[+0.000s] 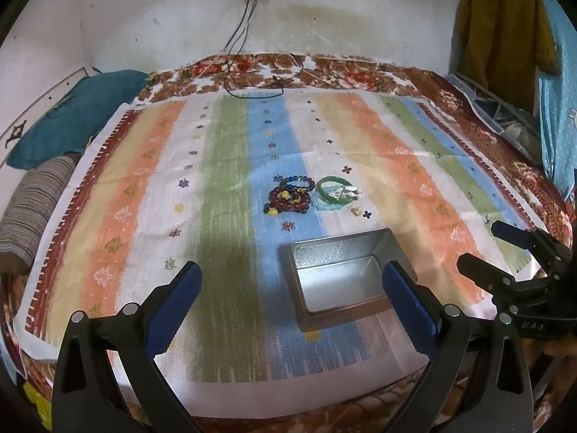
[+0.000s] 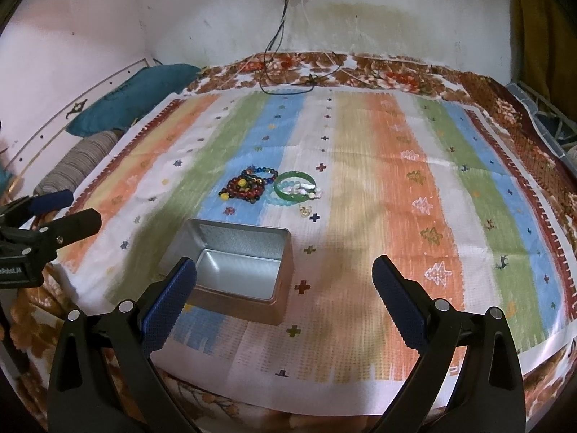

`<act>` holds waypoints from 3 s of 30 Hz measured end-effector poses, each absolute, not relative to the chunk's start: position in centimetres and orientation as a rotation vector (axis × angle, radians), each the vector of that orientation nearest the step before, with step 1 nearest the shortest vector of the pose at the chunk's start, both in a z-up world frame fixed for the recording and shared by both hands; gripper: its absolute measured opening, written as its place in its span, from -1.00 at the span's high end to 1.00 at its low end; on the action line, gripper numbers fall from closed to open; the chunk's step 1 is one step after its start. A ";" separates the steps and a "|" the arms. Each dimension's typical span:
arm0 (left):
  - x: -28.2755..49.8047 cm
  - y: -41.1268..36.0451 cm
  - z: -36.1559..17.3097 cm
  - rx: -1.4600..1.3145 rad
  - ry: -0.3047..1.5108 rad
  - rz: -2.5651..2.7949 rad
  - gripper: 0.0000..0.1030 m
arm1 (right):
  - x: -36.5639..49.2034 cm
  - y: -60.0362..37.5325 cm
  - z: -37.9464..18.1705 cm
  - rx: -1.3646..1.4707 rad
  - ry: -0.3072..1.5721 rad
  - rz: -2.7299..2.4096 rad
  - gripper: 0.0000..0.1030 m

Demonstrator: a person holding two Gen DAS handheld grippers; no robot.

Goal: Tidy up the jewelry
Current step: 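Move both tools forward toward the jewelry pile beyond the silver tin, then lower both tools over the jewelry pile, opening the fingers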

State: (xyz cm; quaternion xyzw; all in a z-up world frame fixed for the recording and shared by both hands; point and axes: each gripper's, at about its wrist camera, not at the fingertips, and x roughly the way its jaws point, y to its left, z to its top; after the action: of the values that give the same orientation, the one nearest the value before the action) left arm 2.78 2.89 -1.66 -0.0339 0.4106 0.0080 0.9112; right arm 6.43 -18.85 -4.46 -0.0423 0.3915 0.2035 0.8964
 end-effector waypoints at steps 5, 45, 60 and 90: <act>3.7 2.8 -1.8 -0.062 0.865 0.033 -0.89 | 7.0 -18.6 -4.5 -0.088 0.824 0.423 -0.92; 14.3 4.3 -3.0 -0.080 0.970 0.093 -0.89 | 17.9 -16.8 -4.9 -0.071 0.931 0.383 -0.92; 18.6 5.1 -5.4 -0.101 1.029 0.113 -0.89 | 20.7 -15.0 -5.9 -0.092 0.954 0.374 -0.93; 24.3 6.3 -9.9 -0.155 1.105 0.104 -0.89 | 26.7 -13.6 -10.4 -0.091 1.041 0.344 -0.92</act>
State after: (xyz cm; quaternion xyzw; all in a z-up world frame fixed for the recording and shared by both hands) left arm 24.31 6.27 -9.87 -0.0737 0.5239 0.0493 0.8472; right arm 26.68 -13.62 -10.39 -0.0433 0.4948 0.1636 0.8524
